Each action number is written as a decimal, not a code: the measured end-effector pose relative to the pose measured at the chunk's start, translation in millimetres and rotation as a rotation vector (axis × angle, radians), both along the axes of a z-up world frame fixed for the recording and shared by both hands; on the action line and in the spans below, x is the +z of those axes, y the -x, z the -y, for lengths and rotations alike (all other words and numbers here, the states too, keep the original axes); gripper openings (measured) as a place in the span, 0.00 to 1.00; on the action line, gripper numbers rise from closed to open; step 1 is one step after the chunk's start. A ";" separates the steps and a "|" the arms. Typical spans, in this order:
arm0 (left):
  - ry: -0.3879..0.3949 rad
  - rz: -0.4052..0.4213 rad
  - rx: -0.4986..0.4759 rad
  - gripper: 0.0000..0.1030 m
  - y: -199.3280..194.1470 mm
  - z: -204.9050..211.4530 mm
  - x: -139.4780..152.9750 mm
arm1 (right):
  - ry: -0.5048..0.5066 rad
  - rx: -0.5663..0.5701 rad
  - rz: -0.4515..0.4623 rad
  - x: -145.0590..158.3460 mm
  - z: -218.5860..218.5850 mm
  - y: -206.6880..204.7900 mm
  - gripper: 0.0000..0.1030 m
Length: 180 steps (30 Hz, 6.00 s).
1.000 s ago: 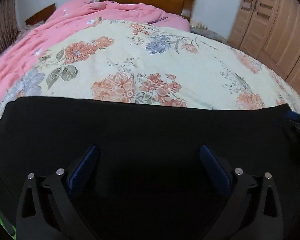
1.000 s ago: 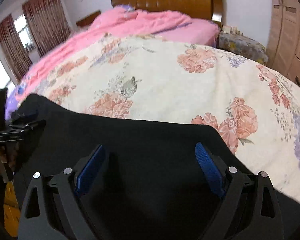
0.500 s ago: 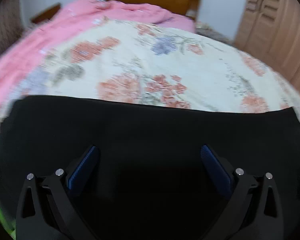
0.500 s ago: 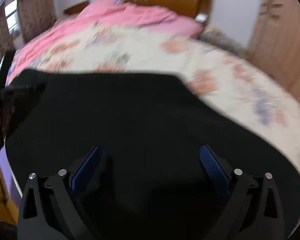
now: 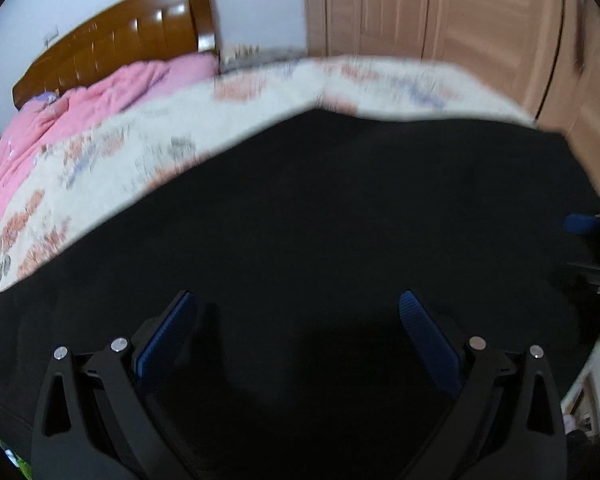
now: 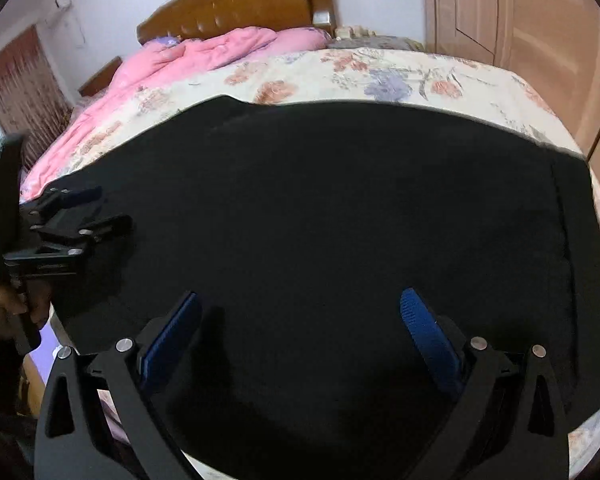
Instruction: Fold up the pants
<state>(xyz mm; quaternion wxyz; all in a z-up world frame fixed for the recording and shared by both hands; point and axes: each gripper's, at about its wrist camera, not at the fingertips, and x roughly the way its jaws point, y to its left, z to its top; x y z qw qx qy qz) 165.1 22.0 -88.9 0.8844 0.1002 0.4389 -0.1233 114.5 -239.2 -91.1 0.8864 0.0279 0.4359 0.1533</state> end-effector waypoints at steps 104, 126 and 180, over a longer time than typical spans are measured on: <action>0.146 -0.008 0.432 0.99 -68.6 -281.6 -5.8 | 0.204 0.310 0.021 -0.7 -205.5 -156.6 0.96; 0.142 0.000 0.438 0.99 -67.7 -281.0 -5.2 | 0.221 0.237 -0.001 7.6 -102.4 -42.6 0.95; 0.145 0.025 0.451 0.99 -63.1 -278.8 -2.4 | 0.282 0.472 -0.039 -8.1 -289.6 -44.9 0.96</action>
